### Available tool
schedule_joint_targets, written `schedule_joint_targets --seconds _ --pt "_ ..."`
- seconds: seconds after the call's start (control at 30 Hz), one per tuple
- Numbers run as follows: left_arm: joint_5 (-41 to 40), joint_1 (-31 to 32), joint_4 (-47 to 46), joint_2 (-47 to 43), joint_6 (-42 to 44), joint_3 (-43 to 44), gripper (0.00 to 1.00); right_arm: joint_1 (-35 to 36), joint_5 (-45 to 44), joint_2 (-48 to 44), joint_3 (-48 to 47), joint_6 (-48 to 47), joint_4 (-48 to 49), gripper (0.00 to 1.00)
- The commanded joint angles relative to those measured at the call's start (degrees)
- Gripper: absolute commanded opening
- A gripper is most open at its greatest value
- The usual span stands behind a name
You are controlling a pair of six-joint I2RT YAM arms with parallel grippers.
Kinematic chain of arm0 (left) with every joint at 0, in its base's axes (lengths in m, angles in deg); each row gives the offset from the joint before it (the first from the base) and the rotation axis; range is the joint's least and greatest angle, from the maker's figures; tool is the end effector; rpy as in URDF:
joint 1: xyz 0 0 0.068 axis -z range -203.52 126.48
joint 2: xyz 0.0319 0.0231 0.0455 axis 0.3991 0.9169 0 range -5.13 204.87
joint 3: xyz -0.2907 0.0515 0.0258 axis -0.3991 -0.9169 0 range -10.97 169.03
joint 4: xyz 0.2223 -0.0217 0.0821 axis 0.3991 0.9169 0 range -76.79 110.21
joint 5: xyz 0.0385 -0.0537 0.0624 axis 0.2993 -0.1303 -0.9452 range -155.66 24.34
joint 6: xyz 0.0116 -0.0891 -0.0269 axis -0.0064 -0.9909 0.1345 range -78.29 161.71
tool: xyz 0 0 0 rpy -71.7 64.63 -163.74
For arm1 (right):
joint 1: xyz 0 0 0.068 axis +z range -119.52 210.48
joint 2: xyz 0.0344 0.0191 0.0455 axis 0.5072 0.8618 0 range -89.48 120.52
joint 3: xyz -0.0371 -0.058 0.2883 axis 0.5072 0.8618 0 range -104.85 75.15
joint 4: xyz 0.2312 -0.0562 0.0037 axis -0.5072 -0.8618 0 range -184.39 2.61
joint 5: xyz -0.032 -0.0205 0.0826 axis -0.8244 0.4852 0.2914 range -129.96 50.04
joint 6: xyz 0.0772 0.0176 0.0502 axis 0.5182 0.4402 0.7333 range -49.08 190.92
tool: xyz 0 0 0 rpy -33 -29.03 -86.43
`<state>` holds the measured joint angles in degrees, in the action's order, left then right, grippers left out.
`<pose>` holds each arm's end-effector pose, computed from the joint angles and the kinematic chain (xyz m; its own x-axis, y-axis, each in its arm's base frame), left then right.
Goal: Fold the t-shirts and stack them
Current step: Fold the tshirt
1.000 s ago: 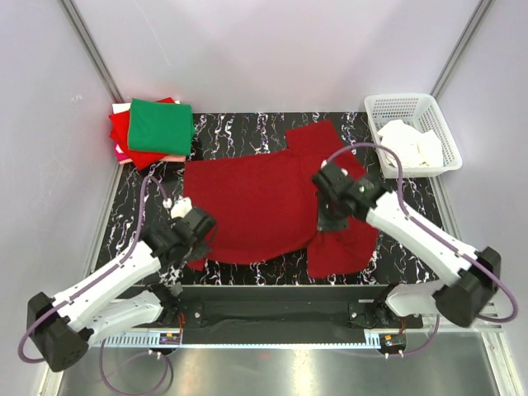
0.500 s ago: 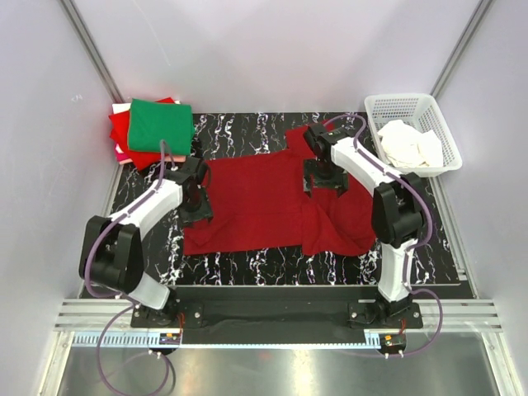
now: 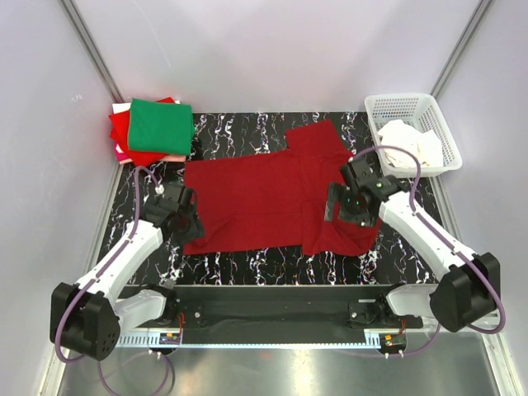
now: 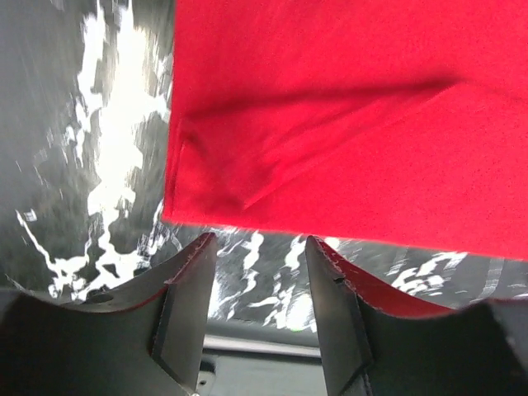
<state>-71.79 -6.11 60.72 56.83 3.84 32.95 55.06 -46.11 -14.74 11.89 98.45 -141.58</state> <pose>0.1721 -0.0444 0.2130 -0.8425 -0.3754 -0.3864 -0.3315 0.9266 -0.1774 0.2189 0.0902 0.2626 -0.9074 0.0903 -0.4104 0.0518 0.9932 0.1039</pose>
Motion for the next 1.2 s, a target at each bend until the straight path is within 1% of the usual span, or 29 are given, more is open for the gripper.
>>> schedule_joint_targets --seconds 0.0,0.17,0.27,0.43,0.5,0.57,0.6,0.63,0.67,0.73,0.83,0.87,0.9,0.93,0.97,1.0,1.03,1.1,1.13,1.17 --pt "1.9 1.1 -4.2 -0.4 -3.5 -2.7 0.52 -0.1 8.2 -1.3 8.5 4.0 7.2 0.97" --pt "1.5 1.1 -8.7 0.2 -5.6 -6.6 0.53 -0.1 9.0 -3.5 10.7 3.6 7.3 0.97" --pt "0.2 1.1 -10.5 1.2 -5.6 -6.9 0.54 -0.1 10.3 -3.8 10.7 3.5 7.5 0.96" --pt "-0.7 1.1 -13.5 5.4 -5.2 -6.6 0.53 -0.1 10.8 -3.5 10.6 3.1 7.2 0.96" --pt "-0.9 1.1 -15.7 7.6 -5.0 -6.7 0.46 -0.1 11.3 -4.1 10.7 3.1 7.3 0.96" --pt "-1.3 1.0 -17.1 10.4 -4.0 -5.8 0.27 0.0 11.4 -4.4 10.7 3.0 7.1 0.96" --pt "-1.8 1.0 -17.4 11.5 -3.4 -5.1 0.12 0.0 11.5 -4.4 10.6 3.0 7.1 0.96" --pt "-2.6 0.9 -16.9 12.7 -2.8 -4.1 0.03 -0.1 11.6 -4.3 10.5 2.9 7.0 0.96" --pt "-2.9 0.4 -15.8 15.0 -1.6 -1.7 0.00 -0.1 11.8 -4.3 10.5 2.9 6.9 0.96" --pt "-3.3 -0.7 -14.6 16.4 -0.3 0.5 0.00 0.0 11.7 -4.0 10.3 2.7 6.6 0.96" --pt "-2.7 -5.4 -12.4 16.4 1.3 3.0 0.00 -0.1 10.6 -4.2 9.9 2.7 6.1 0.96" --pt "-2.4 -8.8 -12.0 16.3 1.9 3.4 0.00 0.0 9.7 -4.3 9.8 2.9 6.1 0.96" --pt "-1.2 -10.7 -11.5 16.3 2.4 4.1 0.03 -0.1 9.1 -4.4 9.7 3.2 5.9 0.97" --pt "0.0 -14.5 -11.6 16.6 3.2 4.3 0.21 0.0 8.4 -4.4 9.5 3.1 5.9 0.98" --pt "0.9 -16.2 -11.6 17.2 3.7 4.6 0.32 -0.1 8.0 -4.3 9.4 3.2 5.7 0.98" --pt "3.0 -17.3 -11.8 17.7 4.1 5.2 0.39 -0.1 7.8 -4.3 9.3 3.2 5.7 0.98" --pt "4.3 -18.7 -11.7 18.4 5.1 5.6 0.50 -0.1 7.7 -3.9 9.2 3.3 5.6 0.98" --pt "5.6 -20.0 -11.1 19.3 5.3 6.3 0.60 -0.1 7.2 -3.4 9.1 3.7 5.6 0.98" --pt "5.8 -20.0 -11.0 19.0 5.1 6.0 0.67 0.0 7.1 -3.3 9.1 3.8 5.5 0.98" --pt "5.8 -20.0 -11.1 17.1 4.9 5.6 0.88 -0.1 6.7 -3.6 9.5 4.3 5.6 0.98"
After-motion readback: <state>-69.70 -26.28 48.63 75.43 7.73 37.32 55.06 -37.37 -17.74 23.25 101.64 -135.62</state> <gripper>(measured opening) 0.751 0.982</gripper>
